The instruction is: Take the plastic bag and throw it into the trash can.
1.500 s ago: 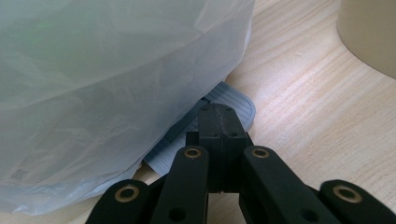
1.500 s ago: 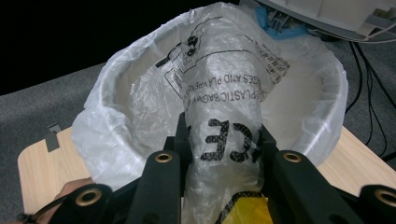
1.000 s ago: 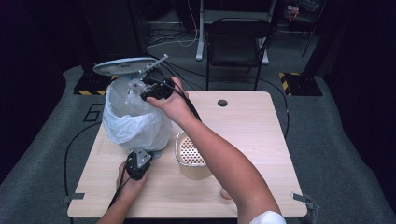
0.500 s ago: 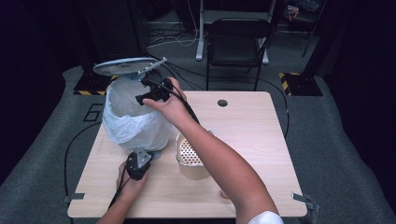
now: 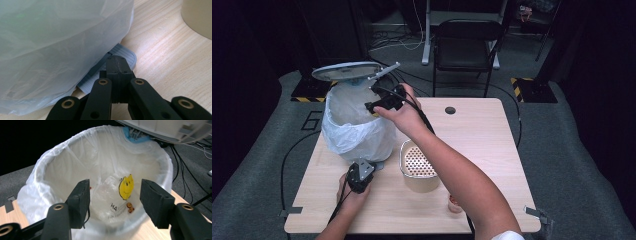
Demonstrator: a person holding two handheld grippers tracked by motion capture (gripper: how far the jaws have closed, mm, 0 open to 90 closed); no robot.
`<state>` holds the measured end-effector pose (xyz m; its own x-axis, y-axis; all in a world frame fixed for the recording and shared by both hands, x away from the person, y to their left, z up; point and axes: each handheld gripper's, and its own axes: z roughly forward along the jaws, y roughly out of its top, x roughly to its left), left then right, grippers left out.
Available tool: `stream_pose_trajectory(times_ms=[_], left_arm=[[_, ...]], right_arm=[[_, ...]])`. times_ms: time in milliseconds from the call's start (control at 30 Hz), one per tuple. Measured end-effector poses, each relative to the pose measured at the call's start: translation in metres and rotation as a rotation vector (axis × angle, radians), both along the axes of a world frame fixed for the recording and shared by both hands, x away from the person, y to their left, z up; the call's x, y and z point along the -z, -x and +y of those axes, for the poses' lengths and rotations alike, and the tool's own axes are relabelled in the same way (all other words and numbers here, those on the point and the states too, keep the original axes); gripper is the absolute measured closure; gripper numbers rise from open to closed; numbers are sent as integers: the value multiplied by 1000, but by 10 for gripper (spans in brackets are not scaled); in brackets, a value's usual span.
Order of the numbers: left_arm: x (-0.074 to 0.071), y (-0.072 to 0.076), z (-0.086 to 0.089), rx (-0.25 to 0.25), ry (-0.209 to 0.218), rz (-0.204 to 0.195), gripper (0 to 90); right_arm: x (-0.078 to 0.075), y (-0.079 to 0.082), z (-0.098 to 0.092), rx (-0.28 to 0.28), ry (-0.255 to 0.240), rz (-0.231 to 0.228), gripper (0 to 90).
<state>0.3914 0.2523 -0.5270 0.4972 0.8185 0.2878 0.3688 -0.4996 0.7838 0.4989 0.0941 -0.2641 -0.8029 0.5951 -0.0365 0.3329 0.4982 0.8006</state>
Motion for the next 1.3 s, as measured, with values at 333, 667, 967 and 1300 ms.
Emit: stream_pose_trajectory(times_ms=[333, 667, 967, 1300], left_arm=[[0, 0, 0, -1, 1, -3, 900], [2, 1, -2, -17, 28, -9, 900], [2, 1, -2, -13, 12, -4, 900], [2, 1, -2, -13, 12, -4, 900]], right_arm=[[3, 11, -47, 14, -22, -13, 461], [17, 15, -105, 95, 4, -6, 445], [44, 17, -149, 138, 13, -19, 548], [82, 19, -174, 157, -7, 42, 623]])
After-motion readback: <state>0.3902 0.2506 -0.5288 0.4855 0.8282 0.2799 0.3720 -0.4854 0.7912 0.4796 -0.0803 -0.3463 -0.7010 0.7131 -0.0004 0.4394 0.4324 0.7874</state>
